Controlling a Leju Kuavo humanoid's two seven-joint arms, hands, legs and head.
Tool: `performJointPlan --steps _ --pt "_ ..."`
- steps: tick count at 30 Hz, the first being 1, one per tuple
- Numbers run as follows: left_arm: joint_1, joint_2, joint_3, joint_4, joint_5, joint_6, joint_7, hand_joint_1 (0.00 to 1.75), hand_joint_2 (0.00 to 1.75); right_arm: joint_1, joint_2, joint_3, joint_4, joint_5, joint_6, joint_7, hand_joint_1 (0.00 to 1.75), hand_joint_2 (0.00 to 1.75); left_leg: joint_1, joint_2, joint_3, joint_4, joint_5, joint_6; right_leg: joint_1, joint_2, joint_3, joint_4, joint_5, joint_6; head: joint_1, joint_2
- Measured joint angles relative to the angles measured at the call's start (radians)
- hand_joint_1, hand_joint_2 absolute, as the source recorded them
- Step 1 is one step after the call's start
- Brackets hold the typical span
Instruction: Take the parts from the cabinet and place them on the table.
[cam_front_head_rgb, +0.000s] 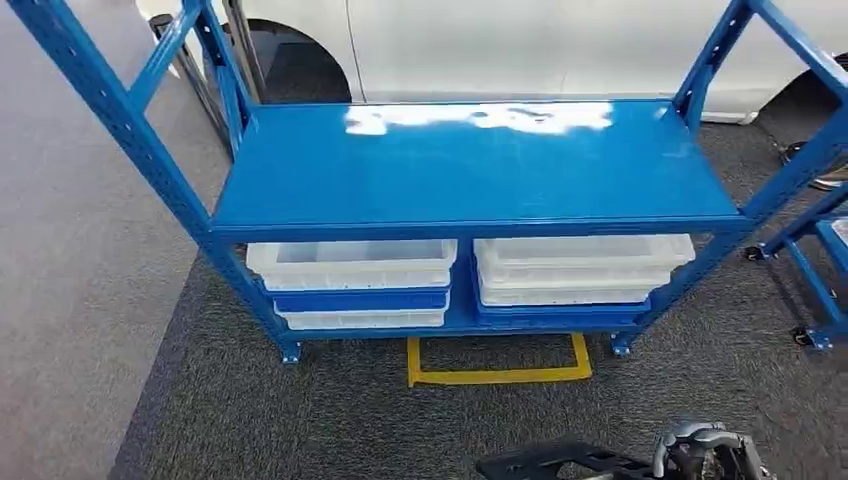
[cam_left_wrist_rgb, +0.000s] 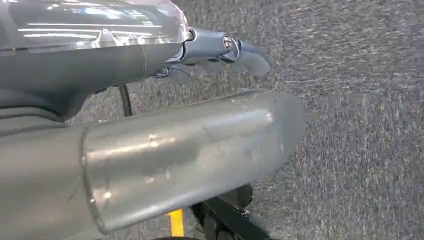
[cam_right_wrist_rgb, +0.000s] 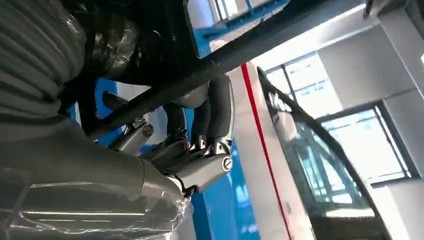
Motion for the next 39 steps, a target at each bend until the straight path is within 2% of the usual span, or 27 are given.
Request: performJointPlan --steps 1,2,3,6,7,8,9,10,12,13,14,15,16,17,18,21,23,29,30,31,32,33,34,35,36,38,39 --pt "-0.001 0.008 0.0 0.005 0.0 0.005 0.002 0.0 0.0 0.0 0.008 -0.005 0.0 0.0 0.011 0.0 1.75 1.75 0.005 -0.017 0.044 -0.099 0.052 -0.002 -0.001 0.014 -0.004 0.012 -0.004 0.006 0.0 0.0" --pt "-0.001 0.011 0.0 0.016 0.0 0.016 0.002 0.0 0.0 -0.001 0.016 -0.01 0.0 -0.002 0.031 -0.001 1.75 1.75 0.01 -0.067 0.066 -0.147 0.048 -0.002 -0.004 0.024 -0.011 0.023 -0.007 0.011 0.0 0.0" --pt "-0.002 0.016 0.0 0.025 0.0 0.02 0.002 0.0 0.0 -0.006 0.021 -0.011 -0.001 -0.003 0.045 -0.002 1.75 1.75 0.007 -0.089 0.061 -0.163 0.043 0.0 0.004 0.036 -0.024 0.041 -0.01 0.019 0.0 0.0" --pt "-0.006 0.031 0.0 0.051 0.009 0.038 -0.003 0.0 0.0 -0.009 0.032 -0.011 -0.001 -0.004 0.072 -0.024 1.75 1.75 0.0 -0.058 0.057 -0.155 0.05 0.015 -0.006 0.066 -0.034 0.03 0.006 0.042 0.0 0.0" --pt "-0.008 0.035 -0.001 0.063 0.01 0.042 -0.005 0.0 0.0 -0.011 0.033 -0.011 -0.001 -0.004 0.074 -0.032 1.75 1.75 0.011 -0.043 0.055 -0.167 0.059 0.027 -0.007 0.077 -0.037 0.033 0.004 0.047 0.0 0.0" --pt "-0.011 0.04 0.0 0.069 0.011 0.043 -0.006 0.0 0.0 -0.011 0.033 -0.011 -0.001 -0.004 0.076 -0.036 1.75 1.75 0.008 -0.031 0.059 -0.167 0.062 0.031 -0.005 0.046 -0.039 0.044 -0.005 0.047 0.001 0.0" --pt "-0.011 0.047 0.0 0.076 0.013 0.045 -0.007 0.0 0.0 -0.017 0.033 -0.011 -0.001 -0.004 0.078 -0.045 1.75 1.75 0.009 -0.021 0.055 -0.169 0.066 0.038 -0.002 -0.012 -0.064 0.092 -0.043 0.053 0.003 0.0" --pt "-0.008 0.052 0.0 0.081 0.014 0.046 -0.007 0.0 0.0 -0.025 0.032 -0.009 0.0 -0.004 0.078 -0.052 1.75 1.75 0.007 -0.008 0.051 -0.169 0.066 0.038 -0.004 -0.034 -0.095 0.156 -0.081 0.058 0.003 0.0" --pt "-0.004 0.062 0.0 0.096 0.018 0.048 -0.005 0.0 0.0 -0.03 0.032 -0.003 0.006 -0.009 0.065 -0.071 1.75 1.75 0.004 0.023 0.047 -0.169 0.066 0.039 -0.008 -0.046 -0.154 0.294 -0.141 0.064 0.003 0.0" --pt "-0.004 0.066 0.0 0.102 0.018 0.049 -0.003 0.0 0.0 -0.032 0.031 0.0 0.01 -0.013 0.06 -0.076 1.75 1.75 0.004 0.037 0.047 -0.169 0.066 0.038 -0.009 -0.047 -0.162 0.319 -0.14 0.066 0.003 0.0" --pt "-0.004 0.069 0.0 0.106 0.019 0.049 -0.001 0.0 0.0 -0.034 0.028 0.006 0.013 -0.013 0.051 -0.077 1.75 1.75 0.004 0.048 0.047 -0.169 0.066 0.037 -0.009 -0.049 -0.148 0.3 -0.121 0.066 0.003 0.0" --pt "-0.006 0.072 0.0 0.108 0.021 0.049 0.0 0.0 0.0 -0.037 0.018 0.012 0.017 -0.013 0.037 -0.082 1.75 1.75 0.004 0.061 0.049 -0.169 0.064 0.036 -0.009 -0.053 -0.11 0.233 -0.08 0.064 0.003 0.0" --pt "-0.007 0.073 0.0 0.11 0.021 0.049 0.002 0.0 0.0 -0.041 0.004 0.018 0.021 -0.015 0.025 -0.091 1.75 1.75 0.004 0.07 0.052 -0.169 0.063 0.034 -0.008 -0.063 -0.059 0.142 -0.038 0.06 0.003 0.0" --pt "-0.008 0.074 -0.001 0.11 0.021 0.049 0.003 0.0 0.0 -0.044 -0.013 0.024 0.028 -0.022 0.017 -0.102 1.75 1.75 0.004 0.08 0.056 -0.169 0.06 0.031 -0.006 -0.085 -0.004 0.042 -0.007 0.055 0.003 0.0" --pt "-0.008 0.076 0.0 0.111 0.022 0.049 0.008 0.0 0.0 -0.052 -0.031 0.027 0.039 -0.031 0.017 -0.111 1.75 1.75 0.001 0.088 0.058 -0.174 0.061 0.028 0.007 -0.119 0.005 0.021 -0.031 0.044 0.003 0.0" --pt "-0.01 0.078 0.0 0.113 0.026 0.048 0.021 0.0 0.0 -0.055 -0.061 0.035 0.056 -0.04 0.018 -0.122 1.75 1.75 0.0 0.107 0.066 -0.179 0.06 0.012 0.015 -0.099 -0.003 0.015 -0.022 0.028 0.003 0.0" --pt "-0.013 0.078 -0.001 0.113 0.025 0.042 0.029 0.0 0.0 -0.055 -0.069 0.044 0.065 -0.04 0.018 -0.126 1.75 1.75 -0.005 0.119 0.078 -0.186 0.059 0.0 0.012 -0.081 0.001 0.0 -0.015 0.015 0.003 0.0" --pt "-0.012 0.078 -0.001 0.113 0.024 0.041 0.03 0.0 0.0 -0.055 -0.07 0.045 0.065 -0.04 0.018 -0.126 1.75 1.75 -0.005 0.118 0.078 -0.185 0.058 0.0 0.011 -0.081 0.003 -0.001 -0.014 0.014 0.002 0.0" --pt "-0.011 0.078 -0.001 0.113 0.024 0.04 0.031 0.0 0.0 -0.055 -0.071 0.046 0.066 -0.04 0.017 -0.126 1.75 1.75 -0.003 0.112 0.076 -0.183 0.055 -0.002 0.003 -0.079 0.006 -0.004 -0.011 0.011 0.002 0.0" --pt "-0.011 0.079 -0.001 0.113 0.023 0.039 0.034 0.0 0.0 -0.055 -0.072 0.049 0.069 -0.039 0.017 -0.127 1.75 1.75 0.002 0.094 0.075 -0.176 0.049 -0.004 -0.002 -0.077 0.009 -0.009 -0.008 0.009 0.002 0.0" --pt "-0.003 0.082 0.0 0.113 0.02 0.024 0.04 0.0 0.0 -0.069 -0.086 0.069 0.086 -0.034 0.011 -0.13 1.75 1.75 0.002 0.006 -0.013 0.014 -0.062 0.0 0.003 -0.046 0.004 -0.012 -0.003 -0.006 0.001 0.0" --pt "0.001 0.083 0.0 0.113 0.017 0.023 0.042 0.0 0.0 -0.069 -0.09 0.075 0.092 -0.033 0.006 -0.13 1.75 1.75 0.002 0.004 -0.056 0.099 -0.091 -0.002 0.005 -0.03 0.002 -0.009 -0.004 -0.007 0.002 0.0" --pt "0.004 0.088 -0.001 0.113 0.005 0.018 0.044 0.0 0.0 -0.069 -0.108 0.096 0.106 -0.026 -0.01 -0.134 1.75 1.75 0.005 -0.065 0.036 -0.146 0.071 0.008 0.002 0.039 -0.003 0.019 -0.017 0.003 0.002 0.0" --pt "0.003 0.09 -0.001 0.113 -0.002 0.017 0.043 0.0 0.0 -0.07 -0.112 0.099 0.108 -0.025 -0.017 -0.137 1.75 1.75 0.005 -0.101 0.037 -0.157 0.061 0.007 0.006 0.05 -0.011 0.029 -0.019 0.008 0.002 0.0" --pt "0.004 0.089 -0.001 0.113 -0.003 0.017 0.041 0.0 0.0 -0.069 -0.118 0.101 0.109 -0.024 -0.021 -0.137 1.75 1.75 0.005 -0.082 0.035 -0.155 0.065 0.01 0.005 0.062 -0.017 0.029 -0.016 0.015 0.002 0.0" --pt "0.004 0.092 -0.002 0.113 -0.008 0.023 0.028 0.0 0.0 -0.063 -0.127 0.108 0.109 -0.018 -0.034 -0.142 1.75 1.75 -0.006 -0.063 0.04 -0.156 0.067 0.018 -0.004 0.085 -0.021 0.021 -0.008 0.03 0.002 0.0" --pt "0.002 0.09 -0.002 0.114 -0.011 0.025 0.024 0.0 0.0 -0.06 -0.131 0.11 0.109 -0.016 -0.037 -0.145 1.75 1.75 0.007 -0.05 0.044 -0.17 0.076 0.028 0.002 0.097 -0.023 0.023 -0.006 0.035 0.002 0.0"
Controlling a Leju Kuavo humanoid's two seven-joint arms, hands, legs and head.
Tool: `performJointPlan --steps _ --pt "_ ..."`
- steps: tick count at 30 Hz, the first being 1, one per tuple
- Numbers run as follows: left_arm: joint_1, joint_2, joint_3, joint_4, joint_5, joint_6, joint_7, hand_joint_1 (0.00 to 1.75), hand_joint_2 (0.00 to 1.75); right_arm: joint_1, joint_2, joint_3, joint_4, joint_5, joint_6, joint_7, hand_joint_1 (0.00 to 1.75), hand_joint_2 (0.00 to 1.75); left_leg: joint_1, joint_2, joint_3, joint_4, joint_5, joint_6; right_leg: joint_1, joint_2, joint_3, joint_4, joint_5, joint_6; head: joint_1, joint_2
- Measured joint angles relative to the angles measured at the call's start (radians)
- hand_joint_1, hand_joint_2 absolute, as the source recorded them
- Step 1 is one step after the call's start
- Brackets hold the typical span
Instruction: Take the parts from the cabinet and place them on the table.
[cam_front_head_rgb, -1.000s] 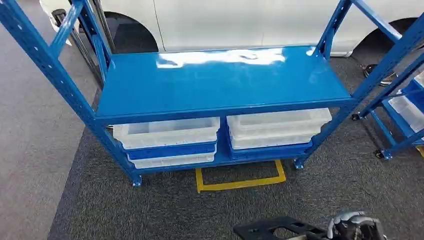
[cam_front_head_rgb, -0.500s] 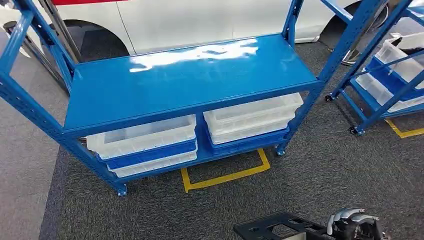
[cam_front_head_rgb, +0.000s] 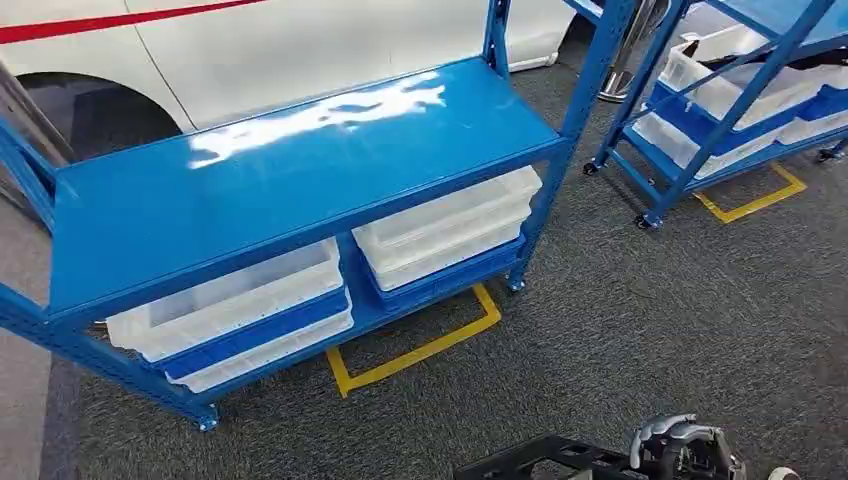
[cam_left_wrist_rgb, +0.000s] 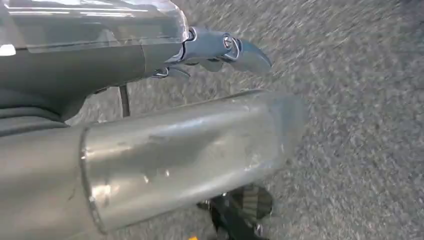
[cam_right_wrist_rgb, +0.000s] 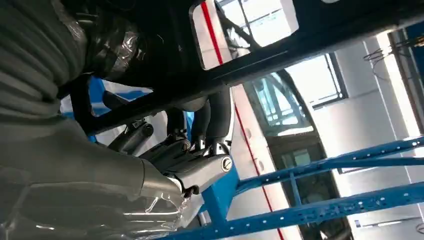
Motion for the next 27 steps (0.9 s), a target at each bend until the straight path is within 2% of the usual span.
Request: performJointPlan --steps 1,2,3,4,5,6,7,8,9,10,11,13,15,16,17,18,19,20,21,22,23,24,25,26,27 --pt "-0.004 0.003 0.0 0.004 -0.002 0.002 -0.008 0.0 0.0 0.006 -0.007 0.003 0.001 0.002 -0.005 -0.003 1.75 1.75 0.003 0.017 0.004 -0.007 0.005 0.004 0.001 -0.043 0.0 0.009 -0.007 0.001 0.002 0.0" --pt "-0.005 0.007 0.0 0.005 -0.002 0.006 -0.013 0.0 0.0 0.006 -0.013 0.005 0.001 0.003 -0.007 -0.005 1.75 1.75 0.005 0.026 0.005 -0.011 0.007 0.009 0.004 -0.093 -0.016 0.042 -0.033 0.007 0.008 0.0" --pt "-0.003 0.007 0.0 0.006 -0.003 0.006 -0.014 0.0 0.0 0.004 -0.017 0.008 0.002 0.004 -0.012 -0.006 1.75 1.75 0.003 0.042 0.005 -0.012 0.007 0.01 0.0 -0.121 -0.051 0.11 -0.072 0.013 0.008 0.0" --pt "-0.001 0.008 0.0 0.006 -0.003 0.007 -0.016 0.0 0.0 0.004 -0.02 0.01 0.002 0.006 -0.014 -0.006 1.75 1.75 0.001 0.056 0.005 -0.011 0.007 0.01 -0.004 -0.134 -0.088 0.184 -0.107 0.017 0.008 0.0" --pt "0.002 0.008 0.0 0.007 -0.003 0.009 -0.018 0.0 0.0 0.005 -0.022 0.012 0.002 0.006 -0.016 -0.006 1.75 1.75 0.0 0.074 0.006 -0.011 0.004 0.011 -0.008 -0.14 -0.122 0.252 -0.13 0.022 0.008 0.0" --pt "0.002 0.01 0.0 0.01 -0.004 0.009 -0.021 0.0 0.0 0.006 -0.026 0.013 0.003 0.01 -0.017 -0.006 1.75 1.75 0.0 0.089 0.006 -0.011 0.001 0.009 -0.01 -0.143 -0.135 0.276 -0.126 0.026 0.008 0.0" --pt "0.003 0.01 0.0 0.011 -0.004 0.01 -0.022 0.0 0.0 0.007 -0.03 0.013 0.004 0.011 -0.018 -0.007 1.75 1.75 0.0 0.103 0.009 -0.011 -0.001 0.008 -0.011 -0.146 -0.122 0.25 -0.097 0.027 0.008 0.0" --pt "0.002 0.01 0.0 0.013 -0.004 0.011 -0.023 0.0 0.0 0.008 -0.033 0.013 0.004 0.014 -0.019 -0.008 1.75 1.75 0.0 0.115 0.012 -0.011 -0.005 0.007 -0.013 -0.15 -0.09 0.189 -0.058 0.026 0.008 0.0" --pt "0.002 0.01 0.0 0.013 -0.004 0.011 -0.024 0.0 0.0 0.009 -0.034 0.013 0.004 0.017 -0.019 -0.009 1.75 1.75 0.0 0.125 0.016 -0.011 -0.008 0.004 -0.014 -0.16 -0.043 0.102 -0.015 0.024 0.008 0.0" --pt "0.001 0.009 0.0 0.013 -0.004 0.011 -0.025 0.0 0.0 0.01 -0.036 0.013 0.004 0.018 -0.019 -0.011 1.75 1.75 0.0 0.135 0.024 -0.012 -0.013 0.001 -0.012 -0.194 0.007 0.007 0.012 0.02 0.008 0.0" --pt "0.002 0.009 0.0 0.013 -0.004 0.011 -0.025 0.0 0.0 0.008 -0.037 0.013 0.004 0.018 -0.019 -0.012 1.75 1.75 -0.006 0.143 0.028 -0.014 -0.016 -0.004 0.003 -0.23 0.015 -0.006 -0.009 0.011 0.008 0.0" --pt "0.002 0.009 0.0 0.013 -0.004 0.006 -0.025 0.0 0.0 0.01 -0.037 0.013 0.004 0.019 -0.018 -0.014 1.75 1.75 -0.007 0.156 0.032 -0.015 -0.019 -0.016 0.005 -0.208 0.009 -0.008 -0.005 -0.002 0.007 0.0" --pt "0.001 0.002 0.0 0.006 -0.009 -0.018 -0.026 0.0 0.0 0.03 -0.037 0.013 0.003 0.023 -0.011 -0.021 1.75 1.75 -0.01 0.18 0.051 -0.024 -0.022 -0.03 0.008 -0.182 0.008 -0.014 -0.004 -0.016 0.007 0.0" --pt "0.003 -0.008 0.0 -0.012 -0.01 -0.037 -0.029 0.0 0.0 0.047 -0.037 0.013 -0.002 0.026 -0.005 -0.027 1.75 1.75 -0.01 0.182 0.053 -0.021 -0.032 -0.036 -0.005 -0.175 0.021 -0.031 0.004 -0.026 0.006 0.0" --pt "0.008 -0.019 0.0 -0.035 -0.01 -0.056 -0.032 0.0 0.0 0.063 -0.035 0.013 -0.005 0.026 0.003 -0.038 1.75 1.75 -0.011 0.129 0.043 0.009 -0.054 -0.038 -0.003 -0.168 0.027 -0.037 0.006 -0.031 0.004 0.0" --pt "0.009 -0.026 0.0 -0.057 -0.01 -0.077 -0.033 0.0 0.0 0.068 -0.029 0.013 -0.007 0.024 0.009 -0.041 1.75 1.75 -0.008 0.088 0.011 0.073 -0.091 -0.036 -0.001 -0.16 0.026 -0.037 0.01 -0.037 0.004 0.0" --pt "0.014 -0.041 0.001 -0.081 -0.012 -0.1 -0.032 0.0 0.0 0.068 -0.016 0.013 -0.011 0.026 0.011 -0.037 1.75 1.75 -0.008 0.065 -0.032 0.16 -0.13 -0.035 0.001 -0.147 0.023 -0.035 0.009 -0.039 0.003 0.0" --pt "0.02 -0.047 0.001 -0.104 -0.014 -0.118 -0.032 0.0 0.0 0.07 0.003 0.014 -0.015 0.037 0.011 -0.028 1.75 1.75 -0.008 0.055 -0.072 0.237 -0.155 -0.035 0.004 -0.134 0.023 -0.033 0.007 -0.041 0.003 0.0" --pt "0.026 -0.056 0.001 -0.119 -0.015 -0.127 -0.032 0.0 0.0 0.074 0.014 0.019 -0.018 0.046 0.011 -0.021 1.75 1.75 -0.008 0.054 -0.103 0.289 -0.16 -0.034 0.007 -0.119 0.023 -0.029 0.005 -0.045 0.003 0.0" --pt "0.03 -0.059 0.001 -0.139 -0.016 -0.135 -0.032 0.0 0.0 0.077 0.019 0.025 -0.019 0.058 0.01 -0.014 1.75 1.75 -0.008 0.053 -0.112 0.29 -0.141 -0.031 0.01 -0.103 0.023 -0.025 0.003 -0.047 0.003 0.0" --pt "0.031 -0.066 0.001 -0.152 -0.018 -0.14 -0.031 0.0 0.0 0.077 0.019 0.028 -0.019 0.063 0.01 -0.012 1.75 1.75 -0.008 0.051 -0.099 0.241 -0.095 -0.028 0.011 -0.086 0.024 -0.02 0.001 -0.047 0.003 0.0" --pt "0.03 -0.069 0.001 -0.167 -0.017 -0.144 -0.031 0.0 0.0 0.077 0.015 0.028 -0.019 0.063 0.011 -0.013 1.75 1.75 -0.008 0.045 -0.071 0.161 -0.042 -0.024 0.011 -0.07 0.024 -0.016 -0.001 -0.045 0.003 0.0" --pt "0.029 -0.075 0.001 -0.173 -0.018 -0.145 -0.031 0.0 0.0 0.077 0.012 0.028 -0.019 0.062 0.013 -0.015 1.75 1.75 -0.008 0.028 -0.036 0.071 0.009 -0.019 0.011 -0.057 0.024 -0.01 -0.004 -0.042 0.003 0.0" --pt "0.027 -0.076 0.001 -0.182 -0.018 -0.147 -0.031 0.0 0.0 0.077 0.01 0.027 -0.019 0.06 0.02 -0.015 1.75 1.75 -0.008 -0.005 -0.011 0.023 0.003 -0.014 0.009 -0.048 0.024 -0.006 -0.007 -0.039 0.003 0.0" --pt "0.025 -0.076 0.001 -0.186 -0.018 -0.15 -0.031 0.0 0.0 0.078 0.01 0.027 -0.018 0.059 0.026 -0.015 1.75 1.75 -0.013 -0.037 -0.018 0.015 0.0 -0.016 0.012 -0.038 0.016 0.0 -0.008 -0.033 0.003 0.0"
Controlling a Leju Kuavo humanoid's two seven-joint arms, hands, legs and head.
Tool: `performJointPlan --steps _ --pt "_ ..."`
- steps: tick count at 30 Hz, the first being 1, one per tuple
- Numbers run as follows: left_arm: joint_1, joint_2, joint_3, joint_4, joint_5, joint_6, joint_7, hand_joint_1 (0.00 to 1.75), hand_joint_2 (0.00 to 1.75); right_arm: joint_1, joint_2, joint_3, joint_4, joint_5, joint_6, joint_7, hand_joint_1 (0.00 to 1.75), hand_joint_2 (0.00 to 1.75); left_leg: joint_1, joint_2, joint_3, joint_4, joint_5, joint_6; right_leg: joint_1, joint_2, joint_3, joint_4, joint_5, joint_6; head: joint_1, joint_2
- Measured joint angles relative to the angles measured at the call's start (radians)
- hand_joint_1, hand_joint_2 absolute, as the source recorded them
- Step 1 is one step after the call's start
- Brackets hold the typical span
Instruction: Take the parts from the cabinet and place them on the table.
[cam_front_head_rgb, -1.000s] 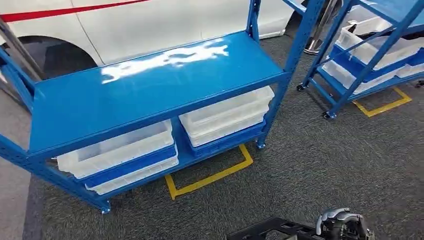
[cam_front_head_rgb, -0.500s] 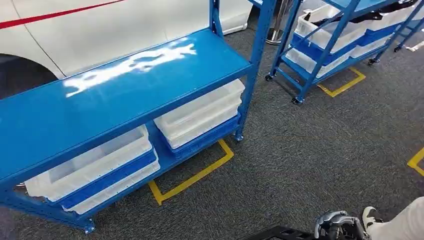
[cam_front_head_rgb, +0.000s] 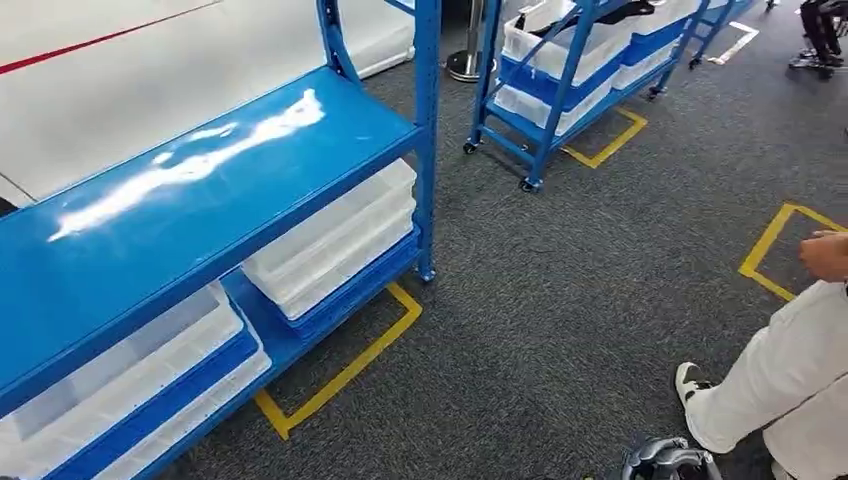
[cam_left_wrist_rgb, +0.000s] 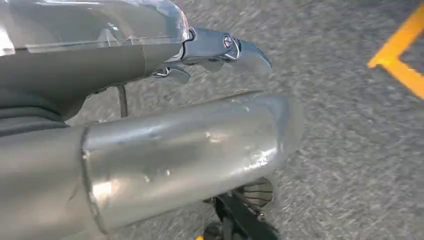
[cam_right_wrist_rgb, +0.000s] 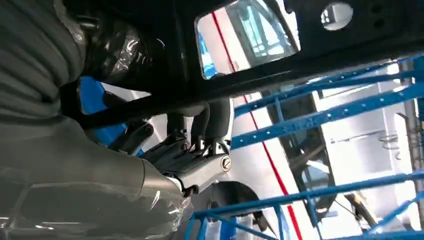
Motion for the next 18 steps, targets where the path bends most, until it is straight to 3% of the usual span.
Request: performJointPlan --steps 3,4,5,6,7,9,10,11,12,13,14,15,18 --pt "-0.001 -0.01 0.0 -0.024 -0.001 -0.003 0.0 0.0 0.0 0.001 -0.002 0.0 0.003 -0.012 0.035 0.001 1.75 1.75 -0.005 0.031 -0.001 -0.003 0.005 0.012 -0.011 0.029 -0.009 -0.007 0.007 0.021 0.0 0.0" --pt "-0.003 -0.014 0.0 -0.029 -0.001 -0.004 -0.001 0.0 0.0 0.001 -0.003 0.0 0.003 -0.013 0.04 0.001 1.75 1.75 0.002 0.042 0.007 -0.014 0.012 0.021 -0.007 0.038 -0.012 -0.007 0.008 0.028 0.0 0.0" --pt "-0.005 -0.018 0.0 -0.034 -0.001 -0.004 -0.001 0.0 0.0 0.003 -0.006 0.0 0.004 -0.014 0.042 0.001 1.75 1.75 0.004 0.059 0.01 -0.023 0.019 0.028 -0.009 -0.01 -0.013 0.012 -0.002 0.027 0.0 0.0" --pt "-0.003 -0.021 0.0 -0.039 0.0 -0.004 -0.002 0.0 0.0 0.001 -0.008 -0.001 0.004 -0.016 0.043 0.001 1.75 1.75 0.004 0.068 0.011 -0.027 0.021 0.035 -0.006 -0.063 -0.031 0.051 -0.034 0.031 0.002 0.0" --pt "0.0 -0.022 0.0 -0.042 -0.001 -0.005 -0.002 0.0 0.0 -0.002 -0.009 -0.001 0.006 -0.016 0.045 0.001 1.75 1.75 0.002 0.083 0.009 -0.027 0.021 0.036 -0.008 -0.088 -0.065 0.119 -0.076 0.038 0.002 0.0" --pt "0.004 -0.025 0.0 -0.045 -0.001 -0.005 -0.002 0.0 0.0 -0.002 -0.013 -0.002 0.008 -0.019 0.047 0.001 1.75 1.75 0.001 0.112 0.006 -0.026 0.02 0.036 -0.015 -0.102 -0.133 0.26 -0.139 0.048 0.002 0.0" --pt "0.005 -0.025 0.0 -0.047 -0.001 -0.005 -0.002 0.0 0.0 -0.002 -0.014 -0.002 0.009 -0.019 0.047 0.001 1.75 1.75 0.001 0.127 0.006 -0.026 0.018 0.034 -0.018 -0.104 -0.147 0.291 -0.14 0.05 0.001 0.0" --pt "0.005 -0.026 0.0 -0.047 0.0 -0.005 -0.002 0.0 0.0 -0.002 -0.015 -0.004 0.011 -0.019 0.047 0.002 1.75 1.75 0.001 0.141 0.006 -0.026 0.016 0.032 -0.021 -0.107 -0.137 0.273 -0.12 0.052 0.002 0.0" --pt "0.003 -0.027 0.0 -0.049 0.0 -0.005 -0.002 0.0 0.0 -0.002 -0.016 -0.004 0.012 -0.019 0.047 0.003 1.75 1.75 0.001 0.154 0.007 -0.026 0.014 0.03 -0.022 -0.112 -0.104 0.21 -0.081 0.052 0.002 0.0" --pt "0.0 -0.029 0.0 -0.05 0.0 -0.005 -0.003 0.0 0.0 -0.002 -0.017 -0.004 0.012 -0.022 0.047 0.004 1.75 1.75 0.001 0.166 0.011 -0.027 0.011 0.028 -0.022 -0.125 -0.051 0.115 -0.037 0.05 0.002 0.0" --pt "-0.002 -0.032 0.0 -0.051 -0.001 -0.005 -0.005 0.0 0.0 -0.002 -0.017 -0.005 0.012 -0.031 0.046 0.004 1.75 1.75 0.001 0.176 0.016 -0.027 0.008 0.025 -0.02 -0.15 0.002 0.023 -0.006 0.046 0.002 0.0" --pt "-0.002 -0.033 0.0 -0.055 -0.001 -0.003 -0.006 0.0 0.0 -0.002 -0.009 -0.005 0.008 -0.038 0.039 0.01 1.75 1.75 -0.004 0.185 0.021 -0.027 0.005 0.02 -0.011 -0.178 0.02 -0.016 -0.018 0.038 0.001 0.0" --pt "-0.012 -0.047 0.0 -0.058 -0.004 0.003 -0.01 0.0 0.0 0.009 0.015 -0.005 -0.022 -0.03 0.019 0.037 1.75 1.75 -0.002 0.207 0.03 -0.031 0.002 0.002 -0.004 -0.151 0.013 -0.018 -0.013 0.023 0.001 0.0"
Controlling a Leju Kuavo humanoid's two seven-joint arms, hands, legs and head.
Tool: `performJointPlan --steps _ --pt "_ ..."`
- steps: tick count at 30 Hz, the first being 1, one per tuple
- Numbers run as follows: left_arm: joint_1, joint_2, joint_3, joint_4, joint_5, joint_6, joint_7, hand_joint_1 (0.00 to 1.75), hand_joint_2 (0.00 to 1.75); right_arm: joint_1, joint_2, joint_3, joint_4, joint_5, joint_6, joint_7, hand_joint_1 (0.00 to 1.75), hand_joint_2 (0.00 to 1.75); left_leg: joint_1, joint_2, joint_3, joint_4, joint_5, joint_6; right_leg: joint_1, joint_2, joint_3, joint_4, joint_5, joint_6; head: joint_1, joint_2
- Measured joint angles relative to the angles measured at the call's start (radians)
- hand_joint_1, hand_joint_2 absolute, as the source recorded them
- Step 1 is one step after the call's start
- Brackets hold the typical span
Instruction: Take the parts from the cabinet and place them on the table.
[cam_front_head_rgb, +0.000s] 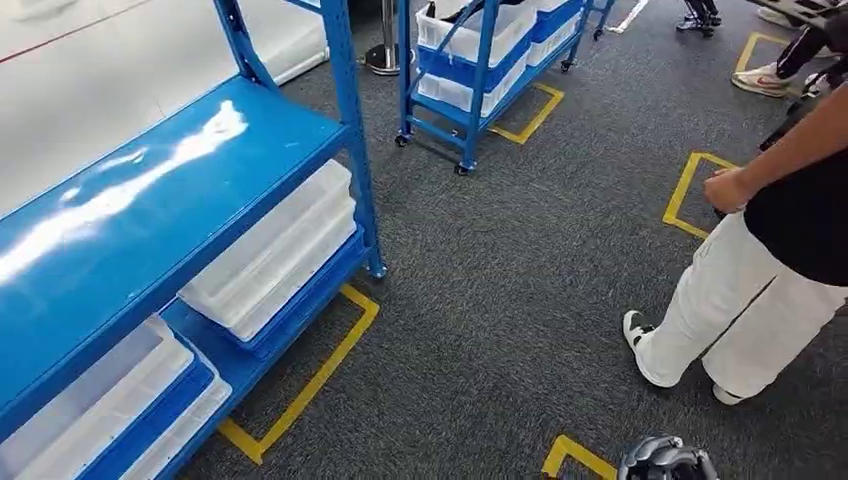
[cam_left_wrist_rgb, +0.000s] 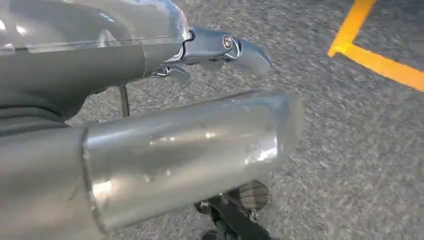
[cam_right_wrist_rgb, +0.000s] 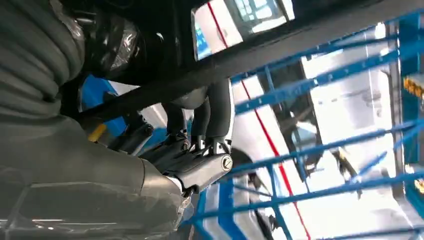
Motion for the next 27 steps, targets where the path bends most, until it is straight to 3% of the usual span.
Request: performJointPlan --steps 1,2,3,4,5,6,7,8,10,11,12,13,15,16,17,18,19,20,21,22,23,24,26,27 --pt "-0.005 -0.005 0.0 0.0 0.0 0.008 0.0 0.0 0.0 0.005 0.003 0.0 -0.009 0.0 -0.004 0.003 1.75 1.75 -0.001 0.01 0.009 -0.005 0.001 -0.006 0.0 0.012 -0.001 -0.006 0.003 -0.007 0.0 0.0" --pt "-0.008 -0.01 -0.001 0.0 0.0 0.017 0.0 0.0 0.0 0.01 0.006 0.0 -0.019 -0.005 -0.005 0.005 1.75 1.75 0.001 0.002 0.007 0.004 -0.01 -0.012 -0.017 0.026 0.013 -0.024 0.016 -0.016 -0.001 0.0" --pt "-0.011 -0.011 0.0 0.0 0.001 0.027 -0.001 0.0 0.0 0.015 0.006 -0.001 -0.027 -0.012 -0.002 0.005 1.75 1.75 0.002 -0.053 -0.001 0.03 -0.03 -0.015 -0.013 0.032 0.015 -0.031 0.018 -0.019 0.0 0.0" --pt "-0.013 -0.016 0.0 0.0 0.002 0.037 0.001 0.0 0.0 0.015 0.006 -0.002 -0.032 -0.018 0.003 0.007 1.75 1.75 0.006 -0.087 -0.028 0.089 -0.069 -0.015 -0.013 0.038 0.015 -0.031 0.021 -0.025 -0.002 0.0" --pt "-0.013 -0.018 0.0 0.0 0.002 0.045 0.002 0.0 0.0 0.014 0.007 -0.002 -0.034 -0.023 0.011 0.008 1.75 1.75 0.007 -0.105 -0.067 0.17 -0.108 -0.014 -0.012 0.05 0.014 -0.03 0.021 -0.027 -0.001 0.0" --pt "-0.012 -0.022 0.0 0.0 0.007 0.055 0.003 0.0 0.0 0.014 0.008 -0.003 -0.034 -0.03 0.019 0.011 1.75 1.75 0.006 -0.113 -0.106 0.249 -0.137 -0.015 -0.009 0.062 0.014 -0.03 0.019 -0.028 -0.002 0.0" --pt "-0.011 -0.024 0.0 0.0 0.012 0.063 0.005 0.0 0.0 0.014 0.008 -0.005 -0.034 -0.032 0.027 0.014 1.75 1.75 0.007 -0.114 -0.136 0.301 -0.144 -0.015 -0.007 0.077 0.014 -0.028 0.019 -0.029 -0.002 0.0" --pt "-0.011 -0.024 0.0 0.002 0.016 0.071 0.006 0.0 0.0 0.014 0.009 -0.009 -0.034 -0.036 0.037 0.018 1.75 1.75 0.006 -0.115 -0.144 0.301 -0.122 -0.014 -0.005 0.093 0.015 -0.026 0.017 -0.03 -0.001 0.0" --pt "-0.014 -0.025 0.0 0.003 0.023 0.083 0.008 0.0 0.0 0.014 0.009 -0.011 -0.034 -0.039 0.051 0.023 1.75 1.75 0.006 -0.124 -0.1 0.18 -0.031 -0.009 -0.004 0.123 0.019 -0.019 0.012 -0.027 -0.002 0.0" --pt "-0.016 -0.025 0.0 0.004 0.028 0.087 0.009 0.0 0.0 0.012 0.009 -0.011 -0.034 -0.039 0.055 0.028 1.75 1.75 0.007 -0.149 -0.063 0.087 0.021 -0.005 -0.005 0.136 0.02 -0.013 0.008 -0.024 -0.002 0.0" --pt "-0.017 -0.025 0.0 0.006 0.033 0.092 0.011 0.0 0.0 0.009 0.01 -0.011 -0.033 -0.039 0.059 0.032 1.75 1.75 0.008 -0.208 -0.042 0.039 0.023 -0.001 -0.008 0.148 0.015 -0.008 0.004 -0.021 -0.001 0.0" --pt "-0.018 -0.025 0.0 0.007 0.036 0.095 0.012 0.0 0.0 0.004 0.011 -0.012 -0.032 -0.04 0.061 0.036 1.75 1.75 0.011 -0.215 -0.04 0.015 0.016 -0.003 -0.002 0.162 0.008 0.005 -0.001 -0.012 -0.002 0.0" --pt "-0.022 -0.025 0.0 0.009 0.04 0.098 0.014 0.0 0.0 0.004 0.012 -0.012 -0.032 -0.04 0.065 0.039 1.75 1.75 0.0 -0.195 -0.036 0.021 0.014 0.003 -0.013 0.183 0.0 -0.001 0.003 0.002 -0.002 0.0" --pt "-0.023 -0.025 0.0 0.01 0.04 0.099 0.015 0.0 0.0 0.005 0.013 -0.012 -0.032 -0.041 0.065 0.039 1.75 1.75 0.0 -0.184 -0.033 0.02 0.016 0.007 -0.015 0.195 -0.001 -0.004 0.005 0.009 -0.001 0.0" --pt "-0.024 -0.026 -0.001 0.011 0.041 0.1 0.015 0.0 0.0 0.004 0.013 -0.012 -0.032 -0.041 0.065 0.039 1.75 1.75 0.01 -0.167 -0.03 0.003 0.024 0.018 -0.016 0.2 -0.001 0.002 0.003 0.014 -0.002 0.0" --pt "-0.027 -0.026 -0.001 0.013 0.043 0.102 0.015 0.0 0.0 0.006 0.013 -0.012 -0.032 -0.041 0.065 0.04 1.75 1.75 0.008 -0.152 -0.024 -0.002 0.026 0.023 -0.01 0.132 -0.011 0.026 -0.013 0.014 -0.001 0.0" --pt "-0.027 -0.026 0.0 0.015 0.047 0.105 0.016 0.0 0.0 0.0 0.013 -0.012 -0.032 -0.041 0.065 0.041 1.75 1.75 0.008 -0.14 -0.023 -0.004 0.026 0.027 -0.008 0.086 -0.038 0.078 -0.046 0.019 0.0 0.0" --pt "-0.026 -0.026 0.0 0.016 0.051 0.106 0.017 0.0 0.0 -0.005 0.013 -0.012 -0.03 -0.042 0.065 0.042 1.75 1.75 0.005 -0.126 -0.023 -0.004 0.025 0.029 -0.008 0.062 -0.077 0.151 -0.084 0.023 0.0 0.0" --pt "-0.024 -0.026 0.0 0.02 0.055 0.109 0.018 0.0 0.0 -0.009 0.013 -0.012 -0.029 -0.042 0.064 0.044 1.75 1.75 0.004 -0.109 -0.023 -0.004 0.022 0.03 -0.011 0.051 -0.117 0.228 -0.116 0.027 0.0 0.0" --pt "-0.024 -0.026 0.0 0.023 0.058 0.113 0.019 0.0 0.0 -0.01 0.013 -0.012 -0.026 -0.042 0.062 0.045 1.75 1.75 0.002 -0.092 -0.023 -0.003 0.019 0.03 -0.014 0.048 -0.147 0.282 -0.131 0.029 0.0 0.0" --pt "-0.024 -0.025 0.0 0.025 0.061 0.115 0.02 0.0 0.0 -0.01 0.013 -0.012 -0.023 -0.042 0.061 0.045 1.75 1.75 0.002 -0.078 -0.022 -0.003 0.016 0.029 -0.015 0.045 -0.157 0.297 -0.124 0.03 0.0 0.0" --pt "-0.024 -0.025 0.0 0.027 0.064 0.117 0.022 0.0 0.0 -0.011 0.013 -0.012 -0.018 -0.041 0.057 0.047 1.75 1.75 0.002 -0.064 -0.018 -0.003 0.013 0.027 -0.016 0.042 -0.142 0.263 -0.092 0.03 0.0 0.0" --pt "-0.027 -0.024 0.0 0.032 0.071 0.122 0.025 0.0 0.0 -0.014 0.011 -0.011 -0.014 -0.035 0.041 0.047 1.75 1.75 0.002 -0.042 -0.007 -0.003 0.006 0.023 -0.014 0.018 -0.051 0.093 -0.001 0.024 0.0 0.0" --pt "-0.028 -0.024 0.0 0.035 0.075 0.124 0.026 0.0 0.0 -0.017 0.005 -0.011 -0.013 -0.026 0.034 0.046 1.75 1.75 0.001 -0.033 0.0 -0.003 0.002 0.019 -0.009 -0.026 -0.003 0.003 0.021 0.016 0.0 0.0"
